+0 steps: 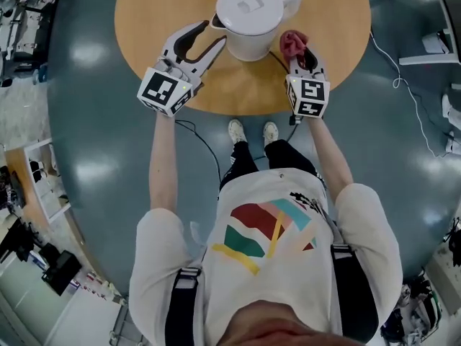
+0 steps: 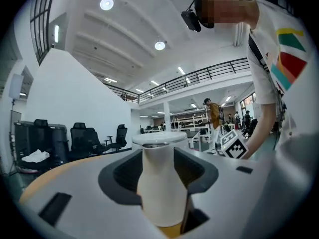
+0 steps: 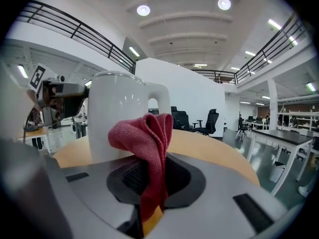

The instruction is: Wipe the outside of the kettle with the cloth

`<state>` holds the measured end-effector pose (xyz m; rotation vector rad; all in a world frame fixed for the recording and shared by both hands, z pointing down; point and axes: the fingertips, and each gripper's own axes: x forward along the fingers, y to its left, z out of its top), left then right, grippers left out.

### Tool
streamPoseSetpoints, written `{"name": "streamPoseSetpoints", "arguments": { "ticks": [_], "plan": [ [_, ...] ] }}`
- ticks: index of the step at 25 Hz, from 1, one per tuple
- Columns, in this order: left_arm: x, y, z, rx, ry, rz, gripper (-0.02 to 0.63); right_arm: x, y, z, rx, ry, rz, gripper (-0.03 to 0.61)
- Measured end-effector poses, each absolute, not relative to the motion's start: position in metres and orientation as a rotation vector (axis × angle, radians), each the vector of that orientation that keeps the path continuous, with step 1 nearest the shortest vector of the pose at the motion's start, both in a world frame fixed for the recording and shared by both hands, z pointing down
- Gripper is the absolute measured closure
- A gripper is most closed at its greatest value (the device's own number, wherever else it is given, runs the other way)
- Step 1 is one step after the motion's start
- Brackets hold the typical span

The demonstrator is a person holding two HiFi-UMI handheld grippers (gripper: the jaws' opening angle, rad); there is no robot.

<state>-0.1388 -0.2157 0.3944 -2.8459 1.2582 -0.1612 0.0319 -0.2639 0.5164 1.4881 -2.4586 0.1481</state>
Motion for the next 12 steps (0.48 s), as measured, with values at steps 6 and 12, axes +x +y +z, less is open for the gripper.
{"name": "streamPoseSetpoints", "arguments": {
  "ticks": [6,12],
  "plan": [
    [-0.119,-0.209,0.391,-2.882,1.185,-0.146,0.379,0.051,-0.232,0.494,1.532,-2.425,0.102,0.531],
    [-0.109,-0.198,0.388,-2.882,1.135,-0.165,0.379,0.061,-0.224,0.479,1.576,-2.410,0.086,0.531]
  ]
}}
